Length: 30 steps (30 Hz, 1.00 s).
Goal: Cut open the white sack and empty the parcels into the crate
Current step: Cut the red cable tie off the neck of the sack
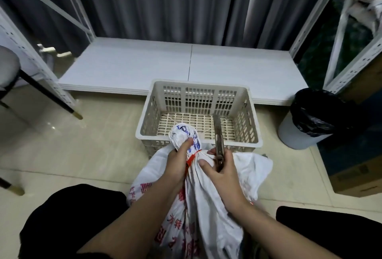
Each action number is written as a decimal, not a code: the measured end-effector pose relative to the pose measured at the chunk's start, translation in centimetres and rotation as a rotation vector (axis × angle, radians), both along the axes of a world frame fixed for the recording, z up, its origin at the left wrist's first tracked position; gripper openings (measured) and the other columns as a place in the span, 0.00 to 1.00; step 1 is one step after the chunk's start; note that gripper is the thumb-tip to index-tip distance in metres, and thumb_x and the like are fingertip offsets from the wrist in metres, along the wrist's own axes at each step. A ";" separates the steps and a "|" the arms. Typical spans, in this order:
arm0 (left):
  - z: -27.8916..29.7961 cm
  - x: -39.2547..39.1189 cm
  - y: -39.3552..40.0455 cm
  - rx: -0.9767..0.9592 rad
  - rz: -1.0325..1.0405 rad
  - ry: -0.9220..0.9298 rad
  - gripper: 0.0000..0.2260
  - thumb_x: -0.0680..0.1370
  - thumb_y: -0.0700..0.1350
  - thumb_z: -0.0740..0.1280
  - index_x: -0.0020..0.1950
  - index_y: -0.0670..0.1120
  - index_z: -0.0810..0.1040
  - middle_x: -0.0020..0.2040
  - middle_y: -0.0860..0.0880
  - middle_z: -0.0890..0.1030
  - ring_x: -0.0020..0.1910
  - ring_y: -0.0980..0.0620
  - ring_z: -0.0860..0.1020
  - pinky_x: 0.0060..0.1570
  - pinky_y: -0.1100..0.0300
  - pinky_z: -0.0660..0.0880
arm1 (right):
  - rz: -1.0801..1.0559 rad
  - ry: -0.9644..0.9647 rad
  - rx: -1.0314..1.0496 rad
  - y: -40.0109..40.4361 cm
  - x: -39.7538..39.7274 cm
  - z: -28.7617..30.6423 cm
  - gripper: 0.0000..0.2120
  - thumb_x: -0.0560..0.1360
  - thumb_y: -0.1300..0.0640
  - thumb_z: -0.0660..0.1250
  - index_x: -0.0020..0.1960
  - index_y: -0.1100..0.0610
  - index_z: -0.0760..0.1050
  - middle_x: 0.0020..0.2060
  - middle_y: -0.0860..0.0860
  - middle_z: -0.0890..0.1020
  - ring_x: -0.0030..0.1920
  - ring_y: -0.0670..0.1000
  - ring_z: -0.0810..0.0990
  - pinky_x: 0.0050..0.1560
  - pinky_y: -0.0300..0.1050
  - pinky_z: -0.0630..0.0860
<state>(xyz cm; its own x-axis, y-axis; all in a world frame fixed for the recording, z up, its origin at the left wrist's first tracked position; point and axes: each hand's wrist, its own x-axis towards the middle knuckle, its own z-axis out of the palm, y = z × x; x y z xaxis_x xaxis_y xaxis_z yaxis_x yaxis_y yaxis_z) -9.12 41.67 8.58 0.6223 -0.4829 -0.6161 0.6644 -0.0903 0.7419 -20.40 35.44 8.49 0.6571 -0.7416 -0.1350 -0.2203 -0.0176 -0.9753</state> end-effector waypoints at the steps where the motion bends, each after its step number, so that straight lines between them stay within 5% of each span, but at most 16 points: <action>1: -0.2 0.1 0.1 -0.014 0.003 0.027 0.17 0.74 0.51 0.68 0.55 0.39 0.82 0.49 0.40 0.85 0.50 0.40 0.83 0.58 0.45 0.77 | -0.001 0.014 -0.031 0.3 0.2 -0.3 0.19 0.69 0.56 0.76 0.52 0.46 0.69 0.47 0.46 0.77 0.45 0.42 0.76 0.49 0.35 0.73; 3: -0.5 0.3 0.0 -0.072 -0.003 0.092 0.19 0.74 0.51 0.68 0.56 0.37 0.81 0.52 0.37 0.83 0.52 0.39 0.82 0.60 0.44 0.76 | -0.007 0.032 -0.102 0.5 0.4 -1.1 0.24 0.67 0.55 0.77 0.54 0.43 0.66 0.50 0.46 0.77 0.50 0.41 0.76 0.53 0.36 0.72; 7: -0.5 0.7 0.1 -0.160 -0.083 0.197 0.17 0.79 0.49 0.61 0.55 0.37 0.81 0.49 0.38 0.84 0.44 0.43 0.84 0.45 0.55 0.81 | -0.024 0.048 -0.193 0.8 0.8 -2.1 0.27 0.67 0.55 0.77 0.55 0.39 0.64 0.54 0.48 0.75 0.55 0.40 0.74 0.53 0.27 0.69; 14: -0.5 1.9 0.8 0.083 -0.189 -0.110 0.13 0.76 0.46 0.67 0.58 0.41 0.79 0.50 0.42 0.85 0.50 0.44 0.83 0.50 0.54 0.78 | -0.013 0.022 -0.127 1.3 1.6 -2.0 0.28 0.66 0.56 0.77 0.53 0.38 0.63 0.51 0.45 0.77 0.52 0.38 0.75 0.48 0.25 0.69; 18: -1.6 1.7 0.7 0.165 -0.064 -0.271 0.33 0.59 0.54 0.80 0.59 0.42 0.78 0.52 0.46 0.84 0.49 0.49 0.84 0.53 0.52 0.80 | -0.001 0.021 -0.145 1.9 1.8 -2.0 0.30 0.67 0.58 0.77 0.53 0.37 0.61 0.52 0.45 0.76 0.52 0.35 0.75 0.47 0.25 0.69; 23: -1.9 0.8 0.2 0.205 0.025 -0.250 0.13 0.72 0.52 0.71 0.50 0.44 0.84 0.44 0.48 0.86 0.46 0.49 0.84 0.55 0.50 0.79 | -0.008 -0.003 -0.175 2.2 1.6 -2.1 0.29 0.67 0.59 0.77 0.54 0.39 0.62 0.50 0.45 0.76 0.49 0.38 0.75 0.46 0.26 0.70; 30: -2.0 0.5 0.4 0.100 0.115 0.001 0.12 0.71 0.48 0.71 0.47 0.39 0.84 0.45 0.40 0.85 0.44 0.42 0.83 0.52 0.49 0.78 | 0.019 -0.031 -0.247 2.3 1.0 -3.5 0.29 0.69 0.58 0.76 0.59 0.41 0.63 0.55 0.44 0.71 0.56 0.36 0.73 0.53 0.27 0.69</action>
<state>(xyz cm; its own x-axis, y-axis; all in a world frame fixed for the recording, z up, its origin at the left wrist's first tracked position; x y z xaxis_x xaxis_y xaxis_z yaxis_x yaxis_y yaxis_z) -8.61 42.05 6.58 0.6692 -0.3445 -0.6584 0.6757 -0.0866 0.7321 -19.42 37.78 4.98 0.6719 -0.7373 0.0697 -0.1875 -0.2603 -0.9472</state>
